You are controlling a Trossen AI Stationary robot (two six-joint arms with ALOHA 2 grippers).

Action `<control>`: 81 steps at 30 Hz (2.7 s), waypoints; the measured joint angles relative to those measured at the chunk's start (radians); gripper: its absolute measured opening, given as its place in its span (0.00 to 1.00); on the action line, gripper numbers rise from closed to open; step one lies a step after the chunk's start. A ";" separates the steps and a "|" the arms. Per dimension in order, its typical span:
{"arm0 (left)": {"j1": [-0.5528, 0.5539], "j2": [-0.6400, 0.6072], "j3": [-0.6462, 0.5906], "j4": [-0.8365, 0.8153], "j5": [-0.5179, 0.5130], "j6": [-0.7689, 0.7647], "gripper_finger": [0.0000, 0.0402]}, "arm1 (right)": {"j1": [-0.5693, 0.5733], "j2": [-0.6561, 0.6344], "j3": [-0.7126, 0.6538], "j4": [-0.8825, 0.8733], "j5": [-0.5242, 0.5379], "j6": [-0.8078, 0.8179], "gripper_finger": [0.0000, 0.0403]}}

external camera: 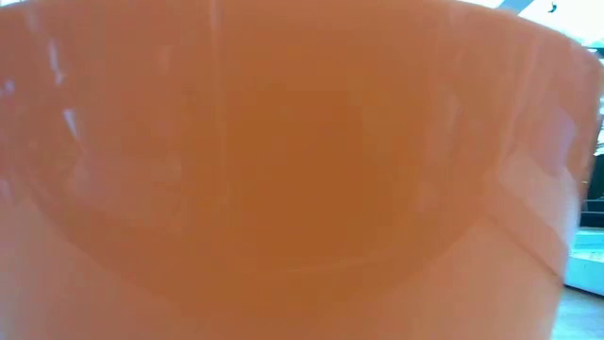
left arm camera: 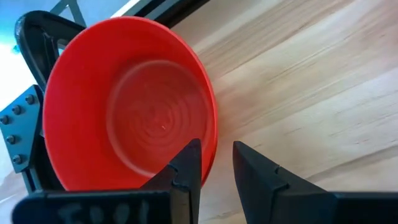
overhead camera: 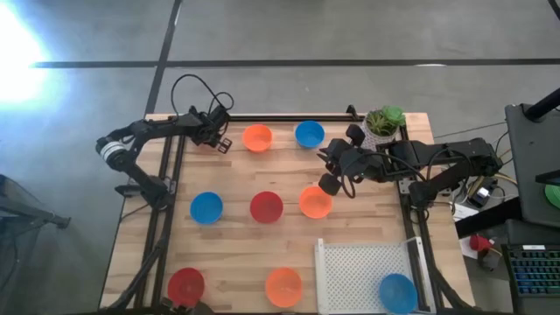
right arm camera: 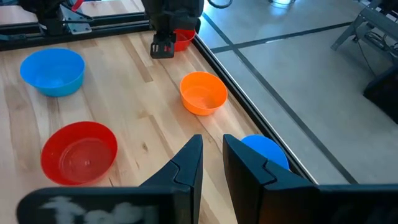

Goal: Pick & Place Mini bowls
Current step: Put the top right red bowl on the shelf

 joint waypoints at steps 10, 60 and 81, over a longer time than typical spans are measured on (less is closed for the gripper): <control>0.000 0.037 -0.001 0.006 0.001 0.027 0.21 | 0.001 0.000 0.000 0.000 0.000 0.003 0.15; -0.953 -0.235 0.028 0.136 -0.674 0.604 0.00 | 0.035 0.002 -0.414 0.910 0.009 -0.651 0.15; -0.989 -0.031 0.026 0.632 -0.679 1.162 0.00 | 0.031 0.002 -0.522 1.125 0.008 -0.681 0.15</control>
